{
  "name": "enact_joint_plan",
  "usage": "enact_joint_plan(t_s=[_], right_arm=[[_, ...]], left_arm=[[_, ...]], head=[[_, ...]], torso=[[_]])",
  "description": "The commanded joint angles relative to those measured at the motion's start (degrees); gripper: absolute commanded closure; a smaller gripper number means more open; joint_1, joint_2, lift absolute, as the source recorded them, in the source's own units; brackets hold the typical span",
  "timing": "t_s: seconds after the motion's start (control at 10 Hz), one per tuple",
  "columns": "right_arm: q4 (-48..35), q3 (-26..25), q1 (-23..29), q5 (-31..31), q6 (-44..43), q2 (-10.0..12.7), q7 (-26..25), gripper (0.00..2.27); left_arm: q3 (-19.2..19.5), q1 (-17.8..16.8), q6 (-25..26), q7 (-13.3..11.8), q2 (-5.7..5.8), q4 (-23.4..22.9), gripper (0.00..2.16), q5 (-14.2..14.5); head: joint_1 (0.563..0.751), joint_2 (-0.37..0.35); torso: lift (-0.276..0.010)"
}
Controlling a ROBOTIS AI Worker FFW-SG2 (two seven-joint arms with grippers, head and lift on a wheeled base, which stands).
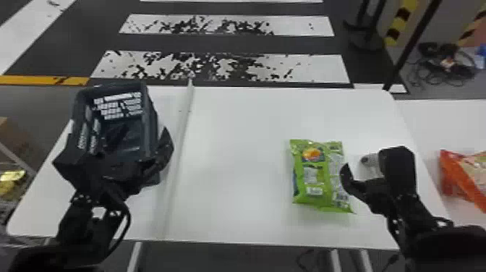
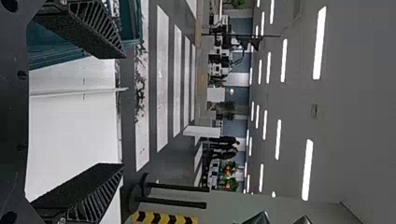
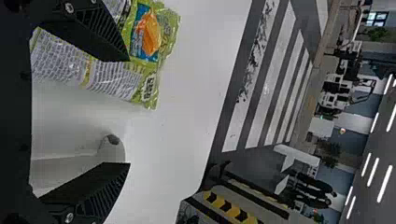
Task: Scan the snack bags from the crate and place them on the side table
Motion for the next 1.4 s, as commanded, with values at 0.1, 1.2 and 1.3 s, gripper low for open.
enact_joint_plan(t_s=[0.1,1.2,1.3], right_arm=[[2.1,-2.8,-1.5,-0.5,3.6,-1.3,0.3,0.07],[18.0,-4.2,-15.1,0.8,14.5,-3.6,8.7,2.17],[18.0,-4.0,-15.3,1.1,16.1,-3.6,8.8,2.26]], left_arm=[[-0.3,0.0,0.4,-0.2,0.0,0.1,0.04,-0.2],[-0.4,-0.1,0.7,-0.5,0.18,0.6,0.05,-0.5],[-0.4,-0.3,1.1,-0.6,0.26,0.6,0.06,-0.5]], head=[[0.695,-0.044],[0.695,-0.115],[0.695,-0.117]], torso=[[-0.05],[-0.05],[-0.05]])
